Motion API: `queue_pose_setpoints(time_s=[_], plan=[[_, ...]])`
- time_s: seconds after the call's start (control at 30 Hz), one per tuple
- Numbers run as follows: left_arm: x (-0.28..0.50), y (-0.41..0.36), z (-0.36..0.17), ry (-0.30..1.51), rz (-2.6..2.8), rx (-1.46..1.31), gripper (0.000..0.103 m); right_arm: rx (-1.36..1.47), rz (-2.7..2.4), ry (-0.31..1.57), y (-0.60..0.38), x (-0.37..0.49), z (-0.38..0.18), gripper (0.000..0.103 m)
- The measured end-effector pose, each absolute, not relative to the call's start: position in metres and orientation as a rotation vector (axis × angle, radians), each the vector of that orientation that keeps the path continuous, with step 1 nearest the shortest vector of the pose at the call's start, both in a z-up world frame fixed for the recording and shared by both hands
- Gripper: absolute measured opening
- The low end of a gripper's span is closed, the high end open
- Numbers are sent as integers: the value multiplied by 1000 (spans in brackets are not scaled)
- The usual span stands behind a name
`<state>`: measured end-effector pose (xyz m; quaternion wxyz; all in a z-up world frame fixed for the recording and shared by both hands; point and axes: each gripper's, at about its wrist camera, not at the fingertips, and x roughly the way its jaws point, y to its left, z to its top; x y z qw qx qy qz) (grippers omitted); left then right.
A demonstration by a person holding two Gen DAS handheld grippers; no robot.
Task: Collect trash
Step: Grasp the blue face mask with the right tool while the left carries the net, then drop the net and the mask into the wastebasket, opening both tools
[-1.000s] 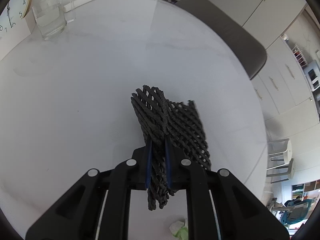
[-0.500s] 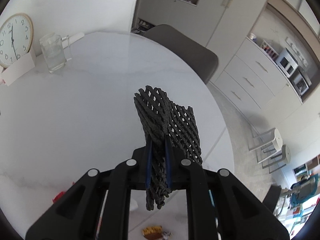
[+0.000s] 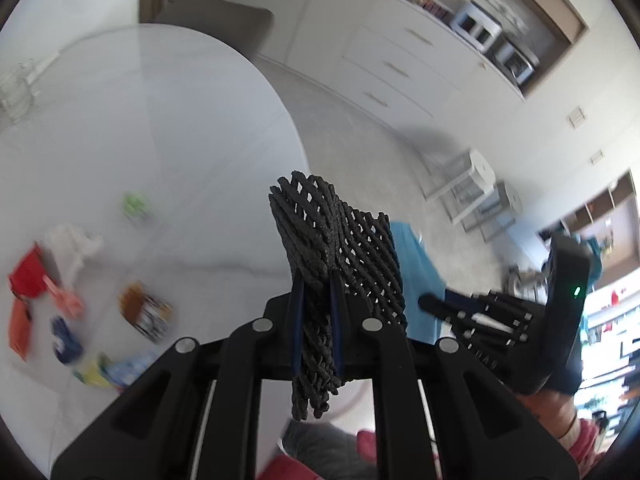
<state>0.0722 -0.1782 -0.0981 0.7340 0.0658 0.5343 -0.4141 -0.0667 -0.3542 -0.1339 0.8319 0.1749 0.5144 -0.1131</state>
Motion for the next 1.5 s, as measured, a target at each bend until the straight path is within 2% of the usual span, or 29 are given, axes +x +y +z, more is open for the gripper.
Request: queue_pose_setpoints(time_s=[0.23,0.43,0.47,0.53,0.6,0.73,0.8,1.0,1.13,1.3,1.37,1.4,1.43,1.5], plan=[[-11,-206,-153,1289,-996,290,11,423,-310,1137,-377,-146,-148,21],[-45,-218,-213,1397,-997,355,13,452,-320,1139,-384,-170,-153,21],[-50,-219,-221,1414,-998,363,16,453,-317,1138,-384,-171,-154,21],[-55,-220,-235,1442,-961,382,46,453,-307,1138,-387,-177,-154,21],[-55,-215,-243,1448,-927,375,60,447,-290,1137,-387,-182,-155,21],[-55,-214,-236,1443,-903,341,71,430,-248,1143,-377,-182,-156,21],[-55,-210,-224,1405,-878,325,72,424,-230,1146,-374,-181,-156,21],[-49,-189,-174,1217,-780,339,91,413,-154,1164,-356,-176,-163,22],[-43,-175,-144,1134,-736,343,91,409,-110,1186,-345,-172,-173,23],[-34,-153,-128,1137,-708,273,91,398,-60,1225,-335,-167,-192,23],[-35,-149,-129,1142,-689,251,91,384,-41,1247,-330,-162,-206,27],[-35,-145,-129,1142,-679,244,91,374,-35,1255,-328,-160,-211,36],[-34,-141,-128,1140,-665,237,91,357,-36,1261,-326,-157,-218,50],[-36,-139,-126,1134,-643,235,91,335,-48,1265,-325,-154,-222,64]])
